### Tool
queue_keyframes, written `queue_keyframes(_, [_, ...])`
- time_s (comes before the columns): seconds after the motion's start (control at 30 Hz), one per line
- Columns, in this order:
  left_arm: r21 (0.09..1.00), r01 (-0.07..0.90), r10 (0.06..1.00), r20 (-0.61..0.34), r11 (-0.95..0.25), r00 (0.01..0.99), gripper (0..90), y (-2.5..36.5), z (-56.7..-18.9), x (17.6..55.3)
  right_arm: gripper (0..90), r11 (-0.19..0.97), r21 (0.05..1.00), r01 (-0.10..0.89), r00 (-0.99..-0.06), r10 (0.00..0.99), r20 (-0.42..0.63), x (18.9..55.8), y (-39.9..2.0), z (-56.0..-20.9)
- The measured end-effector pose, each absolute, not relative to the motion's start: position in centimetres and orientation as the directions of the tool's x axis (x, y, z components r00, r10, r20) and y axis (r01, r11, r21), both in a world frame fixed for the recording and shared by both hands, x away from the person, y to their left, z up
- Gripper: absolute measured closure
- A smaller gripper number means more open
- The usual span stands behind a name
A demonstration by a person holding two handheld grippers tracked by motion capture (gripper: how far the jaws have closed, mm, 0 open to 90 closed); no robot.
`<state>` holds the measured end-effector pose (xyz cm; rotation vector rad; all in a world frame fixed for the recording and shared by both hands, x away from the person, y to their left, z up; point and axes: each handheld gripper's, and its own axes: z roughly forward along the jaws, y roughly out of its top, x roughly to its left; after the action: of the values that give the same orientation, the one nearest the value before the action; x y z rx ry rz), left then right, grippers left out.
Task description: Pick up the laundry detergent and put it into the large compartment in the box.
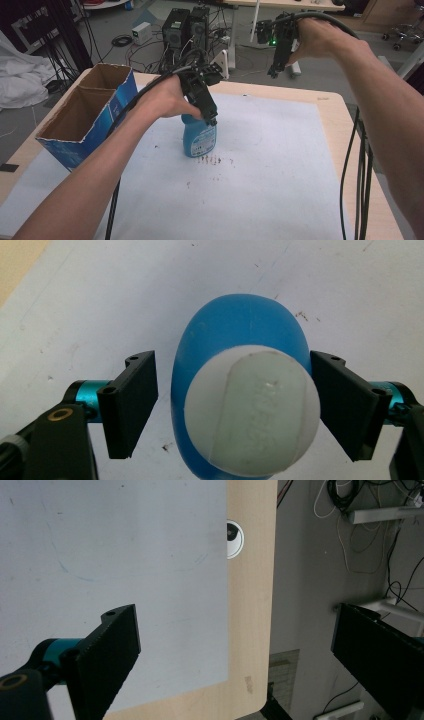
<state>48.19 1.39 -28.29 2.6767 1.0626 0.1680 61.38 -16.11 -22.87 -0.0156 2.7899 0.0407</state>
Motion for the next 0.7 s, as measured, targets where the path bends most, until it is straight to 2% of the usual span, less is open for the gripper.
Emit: queue_keyframes(0.7, [0.274,0.656,0.683,0.005,-0.704,0.731,28.9,1.54,-28.21,48.07,4.7,1.0,0.021,-0.018,-0.938,-0.009,-0.346,61.42,-15.79,-22.92])
